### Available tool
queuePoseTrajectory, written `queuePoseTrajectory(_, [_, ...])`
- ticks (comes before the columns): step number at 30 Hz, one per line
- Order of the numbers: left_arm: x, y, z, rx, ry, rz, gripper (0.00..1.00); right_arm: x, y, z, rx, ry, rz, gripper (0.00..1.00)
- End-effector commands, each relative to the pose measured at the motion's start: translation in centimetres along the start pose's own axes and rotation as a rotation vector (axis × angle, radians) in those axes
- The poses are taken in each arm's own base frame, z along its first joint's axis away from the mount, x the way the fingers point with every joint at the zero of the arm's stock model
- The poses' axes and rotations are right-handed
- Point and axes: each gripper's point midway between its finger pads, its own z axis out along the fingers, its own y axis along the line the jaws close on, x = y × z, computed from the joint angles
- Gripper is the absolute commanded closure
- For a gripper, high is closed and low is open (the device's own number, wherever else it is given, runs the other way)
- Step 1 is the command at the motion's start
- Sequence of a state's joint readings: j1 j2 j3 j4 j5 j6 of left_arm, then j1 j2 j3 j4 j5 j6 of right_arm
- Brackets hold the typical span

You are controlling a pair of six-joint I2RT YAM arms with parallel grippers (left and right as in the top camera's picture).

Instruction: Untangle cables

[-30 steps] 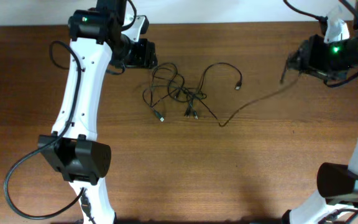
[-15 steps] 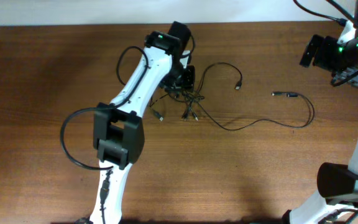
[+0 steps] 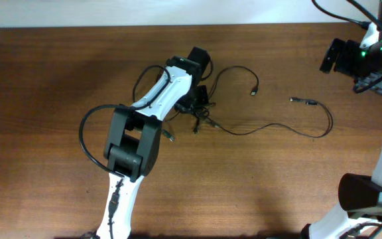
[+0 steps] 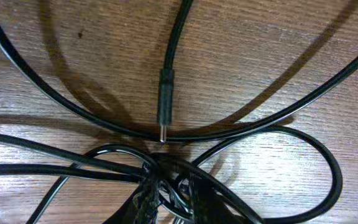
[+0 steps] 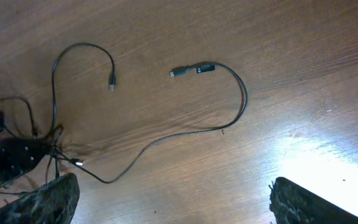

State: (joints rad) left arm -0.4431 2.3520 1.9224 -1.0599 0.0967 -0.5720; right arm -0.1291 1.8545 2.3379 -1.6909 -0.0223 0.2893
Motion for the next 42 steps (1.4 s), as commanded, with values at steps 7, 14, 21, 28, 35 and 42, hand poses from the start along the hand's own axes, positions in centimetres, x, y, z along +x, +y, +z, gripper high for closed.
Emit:
queuePoseTrajectory(7, [-2.3,-0.4,-2.7,0.023,-0.066,0.244,1.0,0.3,0.9,0.3,-0.041,0.021,-0.005,0.01])
queuePoseTrajectory(14, [-1.7,-6.1,-23.1,0.572,-0.193,0.338,1.0,3.0,13.6,-1.3,-0.565,0.094,-0.282,0.13])
queuePoseTrajectory(21, [-2.0,-5.8,-25.5,0.765,-0.166,0.334,1.0,5.5,24.9,4.1,-0.775,0.222,-0.404,0.35])
queuePoseTrajectory(28, [-2.1,-5.3,-27.5,0.908,-0.141,0.325,1.0,7.0,26.6,7.9,-0.748,0.279,-0.429,0.72])
queuePoseTrajectory(35, [-4.4,-1.4,-29.6,1.003,-0.206,0.299,1.0,6.3,26.5,8.2,-0.781,0.275,-0.412,0.94])
queuePoseTrajectory(42, [-2.1,-4.4,-26.3,0.824,-0.221,0.501,1.0,5.5,28.1,6.8,-0.901,0.24,-0.431,0.37])
